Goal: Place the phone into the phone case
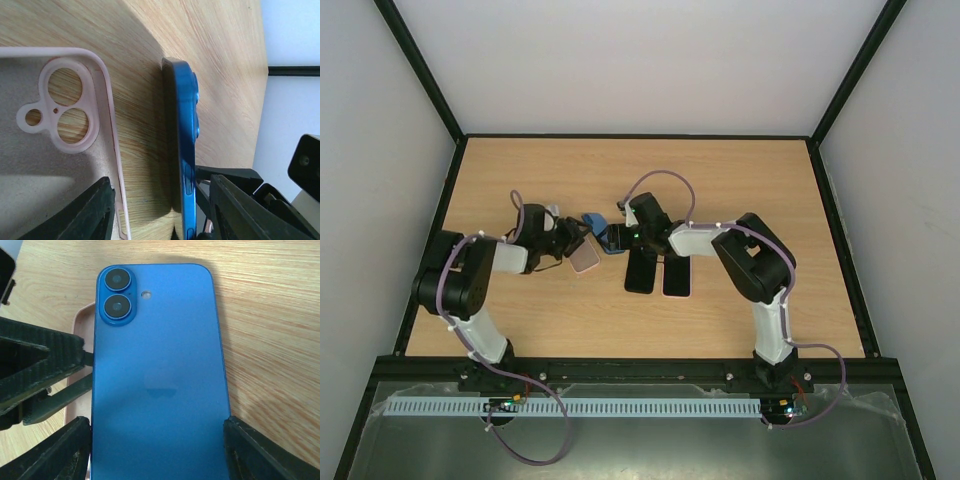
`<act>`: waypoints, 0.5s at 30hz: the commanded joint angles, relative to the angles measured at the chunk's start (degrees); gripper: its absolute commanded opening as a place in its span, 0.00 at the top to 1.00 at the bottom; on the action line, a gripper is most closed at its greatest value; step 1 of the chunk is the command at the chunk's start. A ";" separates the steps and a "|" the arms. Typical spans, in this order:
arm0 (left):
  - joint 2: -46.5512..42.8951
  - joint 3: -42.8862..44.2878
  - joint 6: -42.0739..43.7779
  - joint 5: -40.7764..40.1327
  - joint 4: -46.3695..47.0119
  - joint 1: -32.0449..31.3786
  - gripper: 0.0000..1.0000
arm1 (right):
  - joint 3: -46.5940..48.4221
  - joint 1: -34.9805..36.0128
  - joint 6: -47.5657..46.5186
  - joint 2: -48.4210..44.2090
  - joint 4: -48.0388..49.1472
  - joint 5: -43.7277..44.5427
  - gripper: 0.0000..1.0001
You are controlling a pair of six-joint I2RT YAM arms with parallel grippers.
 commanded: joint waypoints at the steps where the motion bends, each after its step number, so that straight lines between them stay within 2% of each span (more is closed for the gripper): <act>1: 2.09 1.32 -1.43 1.31 3.95 -0.41 0.48 | -2.47 0.93 1.12 0.99 -4.75 -0.71 0.39; 9: 5.49 2.83 -2.49 2.25 5.89 -0.77 0.51 | -2.76 1.09 0.78 1.91 -4.91 0.29 0.39; 15: 6.33 3.66 -2.91 2.86 6.31 -0.94 0.60 | -2.87 1.03 0.55 2.26 -4.85 0.23 0.39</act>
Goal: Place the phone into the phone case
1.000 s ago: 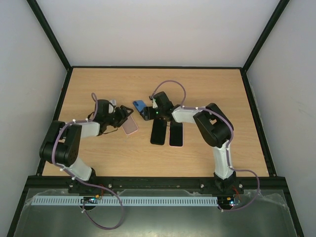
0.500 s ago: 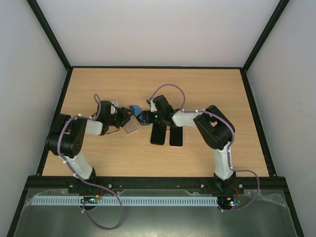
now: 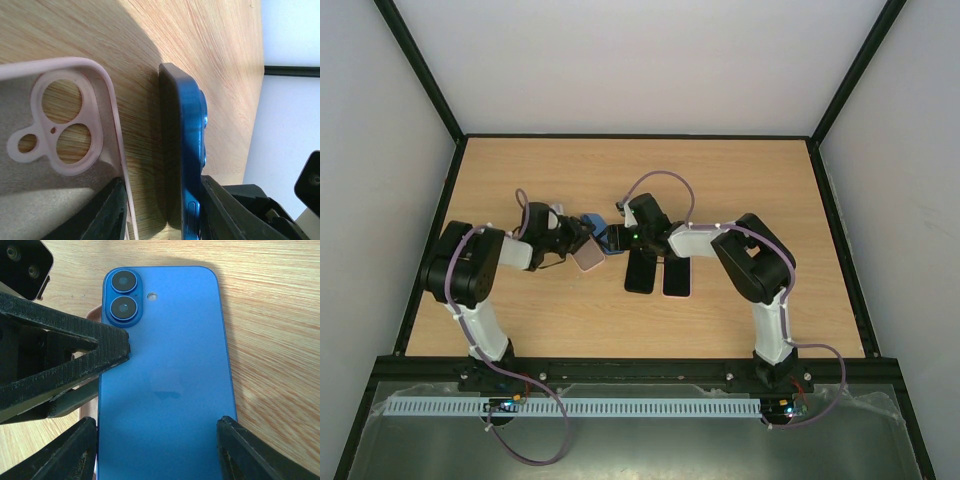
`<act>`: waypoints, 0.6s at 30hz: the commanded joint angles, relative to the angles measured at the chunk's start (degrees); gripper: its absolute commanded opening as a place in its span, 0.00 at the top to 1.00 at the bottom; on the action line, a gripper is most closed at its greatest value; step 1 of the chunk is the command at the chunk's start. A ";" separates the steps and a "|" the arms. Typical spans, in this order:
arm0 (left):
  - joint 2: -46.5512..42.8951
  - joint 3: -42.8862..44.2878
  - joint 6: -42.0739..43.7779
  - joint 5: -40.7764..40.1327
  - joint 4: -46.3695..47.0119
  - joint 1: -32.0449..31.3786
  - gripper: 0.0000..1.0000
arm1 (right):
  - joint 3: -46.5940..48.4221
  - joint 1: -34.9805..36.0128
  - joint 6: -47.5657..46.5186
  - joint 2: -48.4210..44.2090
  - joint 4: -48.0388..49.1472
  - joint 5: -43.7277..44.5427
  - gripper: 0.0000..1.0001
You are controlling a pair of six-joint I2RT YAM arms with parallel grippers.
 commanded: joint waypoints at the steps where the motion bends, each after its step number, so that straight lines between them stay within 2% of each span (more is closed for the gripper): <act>1: 0.67 1.59 -0.19 1.18 1.64 -0.38 0.62 | -2.22 0.64 0.26 2.32 -6.20 0.86 0.39; 5: 0.31 2.13 -0.13 1.56 -0.08 -0.42 0.63 | -2.27 0.61 -0.10 2.15 -6.48 1.23 0.39; 8: -0.56 2.15 -0.10 1.10 -0.78 -0.50 0.56 | -2.33 0.61 -0.20 2.10 -6.59 1.41 0.39; 11: -1.02 2.44 -0.07 1.04 -1.42 -0.54 0.55 | -2.38 0.60 -0.18 2.14 -6.58 1.41 0.39; 18: -1.12 3.74 0.02 0.89 -3.96 -1.00 0.63 | -2.47 0.60 -0.37 2.06 -6.82 2.11 0.39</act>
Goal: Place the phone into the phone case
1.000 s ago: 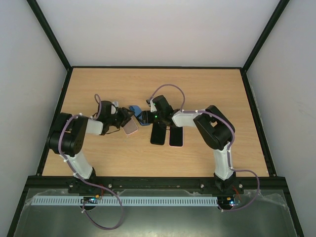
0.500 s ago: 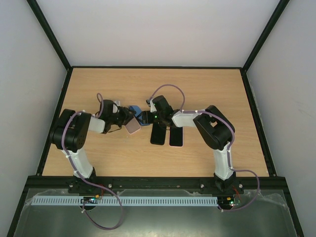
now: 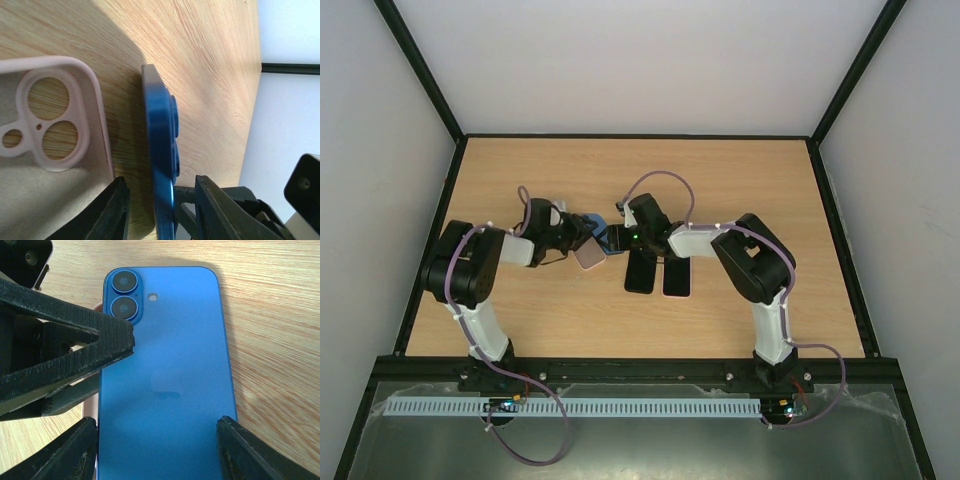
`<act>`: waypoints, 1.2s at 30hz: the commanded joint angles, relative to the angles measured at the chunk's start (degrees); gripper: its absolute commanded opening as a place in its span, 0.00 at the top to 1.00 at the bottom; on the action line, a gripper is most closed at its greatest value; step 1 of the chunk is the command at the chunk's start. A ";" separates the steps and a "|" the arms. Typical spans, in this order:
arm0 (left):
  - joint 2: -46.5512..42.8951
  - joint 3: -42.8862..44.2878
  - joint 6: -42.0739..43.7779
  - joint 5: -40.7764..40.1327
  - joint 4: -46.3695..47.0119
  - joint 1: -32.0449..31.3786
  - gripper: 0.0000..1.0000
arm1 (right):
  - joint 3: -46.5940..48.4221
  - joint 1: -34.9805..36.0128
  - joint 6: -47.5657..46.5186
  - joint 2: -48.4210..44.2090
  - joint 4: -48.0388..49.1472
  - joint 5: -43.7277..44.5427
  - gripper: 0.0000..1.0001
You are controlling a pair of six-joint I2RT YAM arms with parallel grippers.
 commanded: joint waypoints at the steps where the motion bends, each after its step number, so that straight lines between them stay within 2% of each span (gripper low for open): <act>1: -1.48 1.81 0.56 0.24 -2.32 -0.51 0.64 | -2.41 0.56 -0.14 2.06 -6.90 2.00 0.39; 3: -1.76 2.11 1.00 -0.19 -3.53 -0.64 0.67 | -2.49 0.58 -0.13 2.06 -6.86 2.09 0.39; 8: -1.60 3.19 1.66 -0.69 -5.32 -0.78 0.83 | -2.83 0.62 -0.01 1.65 -6.94 2.39 0.39; 11: -1.59 3.35 1.27 -0.51 -5.34 -0.94 0.89 | -3.56 0.56 -0.25 0.22 -7.34 4.25 0.38; 15: -2.22 3.48 0.72 -0.28 -5.77 -1.21 0.97 | -4.47 0.91 -2.05 -2.61 -9.39 9.30 0.32; 19: -3.04 3.50 -0.21 0.14 -6.60 -1.22 0.98 | -4.59 2.18 -6.40 -5.53 -13.33 16.78 0.25; 22: -3.93 3.77 -0.80 0.28 -7.76 -1.22 0.98 | -5.35 3.19 -8.95 -7.60 -14.58 21.78 0.25; 27: -5.52 4.19 -2.31 0.82 -8.97 -1.22 0.98 | -5.51 4.77 -13.18 -9.41 -16.43 26.75 0.41; 36: -7.78 6.00 -1.43 -0.25 -14.94 -1.44 0.98 | -8.52 11.08 -18.11 -15.33 -11.76 33.44 0.40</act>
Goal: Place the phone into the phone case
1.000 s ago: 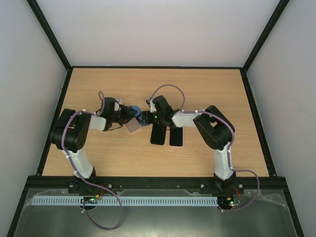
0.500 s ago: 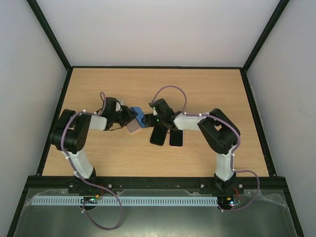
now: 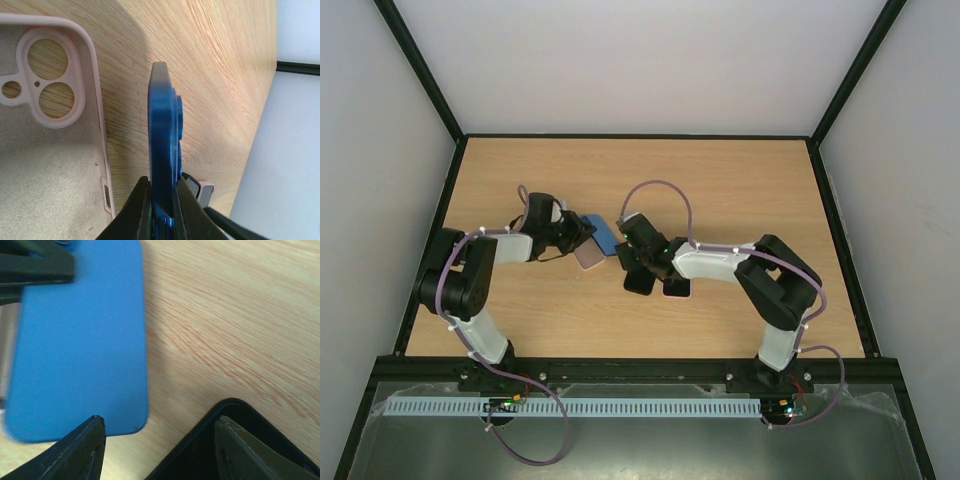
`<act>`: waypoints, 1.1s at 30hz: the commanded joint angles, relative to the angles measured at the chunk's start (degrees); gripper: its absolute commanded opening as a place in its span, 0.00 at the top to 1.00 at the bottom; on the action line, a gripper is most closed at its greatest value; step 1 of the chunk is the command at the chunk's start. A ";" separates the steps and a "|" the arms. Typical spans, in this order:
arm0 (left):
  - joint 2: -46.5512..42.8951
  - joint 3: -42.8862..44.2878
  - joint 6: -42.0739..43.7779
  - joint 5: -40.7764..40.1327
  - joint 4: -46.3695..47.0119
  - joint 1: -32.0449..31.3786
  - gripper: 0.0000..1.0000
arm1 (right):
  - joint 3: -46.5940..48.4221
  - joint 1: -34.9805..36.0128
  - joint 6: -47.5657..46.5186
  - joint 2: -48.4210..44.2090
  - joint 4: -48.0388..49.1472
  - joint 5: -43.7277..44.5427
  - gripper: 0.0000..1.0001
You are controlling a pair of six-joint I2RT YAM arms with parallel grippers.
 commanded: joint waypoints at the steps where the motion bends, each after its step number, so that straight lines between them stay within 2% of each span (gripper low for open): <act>1: -2.82 2.45 -0.68 0.85 -1.23 -0.33 0.98 | -1.46 4.49 -4.64 -3.83 1.46 5.53 0.40; 8: -3.51 2.18 -2.09 1.39 -2.29 -1.33 0.98 | -0.19 9.00 -7.92 -4.55 2.23 10.39 0.37; 20: -7.23 0.42 -5.38 3.47 -1.47 -2.07 0.98 | 2.70 11.82 -12.18 -1.37 0.90 18.43 0.42; 24: -7.83 0.36 -5.19 3.06 -2.90 -2.47 0.98 | 2.59 12.28 -12.96 -1.43 2.20 22.17 0.54; 30: -8.36 -0.11 -5.21 3.21 -3.59 -2.60 0.98 | -0.82 12.73 -13.39 -4.68 6.69 24.73 0.82; 33: -9.29 -0.59 -5.77 3.22 -2.97 -2.55 0.92 | -2.40 12.76 -12.94 -6.03 8.30 25.07 0.94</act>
